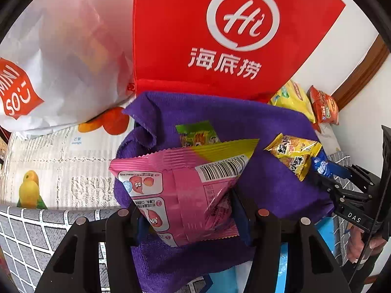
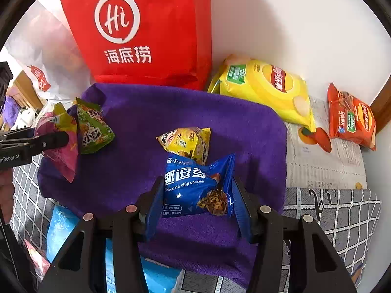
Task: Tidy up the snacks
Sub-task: 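Open both tools to drop the pink bag and blue cookie pack onto the towel, then move both tools back down toward the remaining snack pile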
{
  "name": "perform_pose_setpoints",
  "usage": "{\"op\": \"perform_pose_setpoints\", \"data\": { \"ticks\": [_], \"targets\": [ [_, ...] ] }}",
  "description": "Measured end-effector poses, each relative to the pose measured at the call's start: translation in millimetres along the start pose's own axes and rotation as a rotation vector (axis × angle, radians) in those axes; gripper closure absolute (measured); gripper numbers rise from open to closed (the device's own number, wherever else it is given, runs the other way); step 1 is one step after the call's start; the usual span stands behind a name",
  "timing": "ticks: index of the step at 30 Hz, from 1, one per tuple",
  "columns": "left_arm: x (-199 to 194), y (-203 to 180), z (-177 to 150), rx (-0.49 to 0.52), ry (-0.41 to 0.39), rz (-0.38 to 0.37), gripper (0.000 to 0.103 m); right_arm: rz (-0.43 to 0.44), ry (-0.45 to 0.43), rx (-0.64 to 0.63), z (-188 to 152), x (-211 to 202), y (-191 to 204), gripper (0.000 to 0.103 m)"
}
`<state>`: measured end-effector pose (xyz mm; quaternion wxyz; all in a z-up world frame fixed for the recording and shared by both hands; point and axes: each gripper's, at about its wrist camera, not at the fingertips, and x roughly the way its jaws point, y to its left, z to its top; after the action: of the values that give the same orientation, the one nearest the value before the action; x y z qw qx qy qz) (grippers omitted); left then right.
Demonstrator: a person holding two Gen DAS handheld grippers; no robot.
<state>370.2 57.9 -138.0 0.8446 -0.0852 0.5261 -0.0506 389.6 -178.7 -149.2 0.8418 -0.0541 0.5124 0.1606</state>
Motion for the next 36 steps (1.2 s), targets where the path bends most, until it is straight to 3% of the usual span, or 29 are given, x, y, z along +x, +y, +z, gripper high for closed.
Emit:
{"op": "perform_pose_setpoints", "data": {
  "ticks": [5, 12, 14, 19, 27, 36],
  "targets": [
    [8.8, 0.9, 1.2, -0.014, 0.02, -0.005, 0.049, -0.016, -0.003, -0.013, 0.8, 2.2, 1.6, 0.049],
    [12.0, -3.9, 1.3, 0.002, 0.024, 0.001, 0.048, -0.015, -0.022, -0.046, 2.9, -3.2, 7.5, 0.037],
    [11.2, -3.5, 1.2, 0.002, 0.025, -0.004, 0.045, -0.006, -0.022, -0.05, 4.1, -4.8, 7.6, 0.032],
    [-4.4, -3.8, 2.6, 0.011, -0.014, -0.015, 0.024, -0.006, -0.049, -0.029, 5.8, -15.7, 3.1, 0.031],
    [-29.0, -0.8, 6.0, 0.008, -0.077, 0.023, 0.024, -0.03, -0.108, 0.032, 9.3, -39.2, 0.0, 0.027],
    [-58.3, 1.9, 9.4, 0.001, -0.143, 0.017, 0.024, -0.067, -0.192, 0.083, 7.6, -68.9, 3.0, 0.024]
  ]
}}
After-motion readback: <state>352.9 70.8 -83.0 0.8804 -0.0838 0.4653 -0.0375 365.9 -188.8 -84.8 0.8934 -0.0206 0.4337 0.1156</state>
